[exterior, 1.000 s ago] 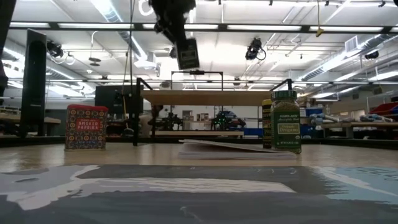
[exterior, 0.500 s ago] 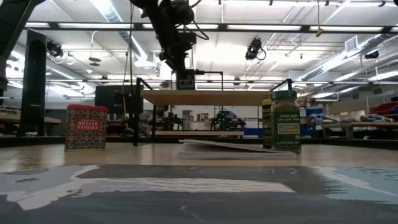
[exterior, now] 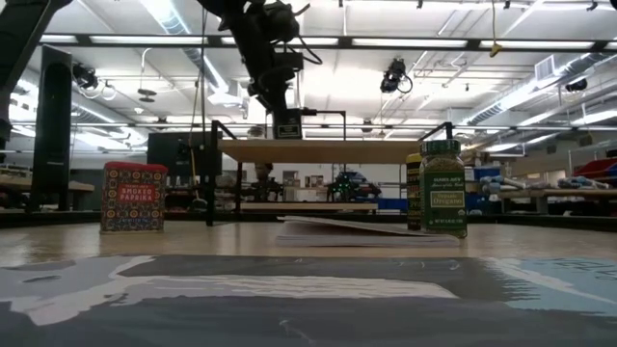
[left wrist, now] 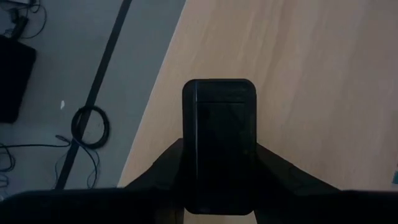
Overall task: Shelf spices
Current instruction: Put the black seasoning can on the shelf
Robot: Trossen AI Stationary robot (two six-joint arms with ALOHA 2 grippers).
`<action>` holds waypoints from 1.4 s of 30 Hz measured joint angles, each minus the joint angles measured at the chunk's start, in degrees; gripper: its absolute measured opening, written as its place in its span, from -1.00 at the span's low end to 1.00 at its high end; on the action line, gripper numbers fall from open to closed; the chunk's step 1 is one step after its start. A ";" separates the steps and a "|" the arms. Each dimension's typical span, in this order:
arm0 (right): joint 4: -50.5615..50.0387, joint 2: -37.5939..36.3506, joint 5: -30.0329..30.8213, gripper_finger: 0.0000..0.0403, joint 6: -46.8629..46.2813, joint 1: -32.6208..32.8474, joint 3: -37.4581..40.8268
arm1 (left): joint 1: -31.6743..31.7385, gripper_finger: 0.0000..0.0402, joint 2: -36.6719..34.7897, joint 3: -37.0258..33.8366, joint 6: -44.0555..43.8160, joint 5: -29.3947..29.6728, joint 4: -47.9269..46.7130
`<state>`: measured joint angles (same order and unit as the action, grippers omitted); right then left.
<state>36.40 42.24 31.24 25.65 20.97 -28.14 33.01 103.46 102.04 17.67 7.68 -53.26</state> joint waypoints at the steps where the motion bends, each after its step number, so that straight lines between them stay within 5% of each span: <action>1: 0.00 0.00 -0.01 0.34 0.00 0.00 0.00 | 0.00 -0.33 0.00 0.00 -0.06 0.26 0.08; 9: -0.02 0.00 -0.02 0.34 0.07 0.00 0.00 | 0.00 0.28 0.00 0.04 -2.37 1.30 0.33; 17: -0.04 0.00 -0.04 0.34 0.07 0.00 0.00 | -0.50 0.33 0.00 0.35 -3.15 1.38 3.26; 25: -0.06 0.00 -0.04 0.34 0.06 0.00 0.00 | -2.20 0.32 -0.04 7.82 -3.88 1.22 2.68; 30: -0.08 0.00 -0.03 0.34 0.04 0.00 0.00 | -4.99 0.02 -0.22 11.20 -4.55 -0.94 1.45; 36: -0.06 0.00 -0.04 0.34 0.04 0.00 0.00 | -6.83 -0.85 0.05 11.19 -4.59 -0.67 -6.10; 42: 0.14 0.00 -0.04 0.34 0.04 0.00 0.00 | -6.68 -0.96 0.11 11.18 -5.76 3.71 -11.19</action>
<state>36.54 42.24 31.20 25.69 20.97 -28.14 26.34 103.57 113.22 11.91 11.39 -64.45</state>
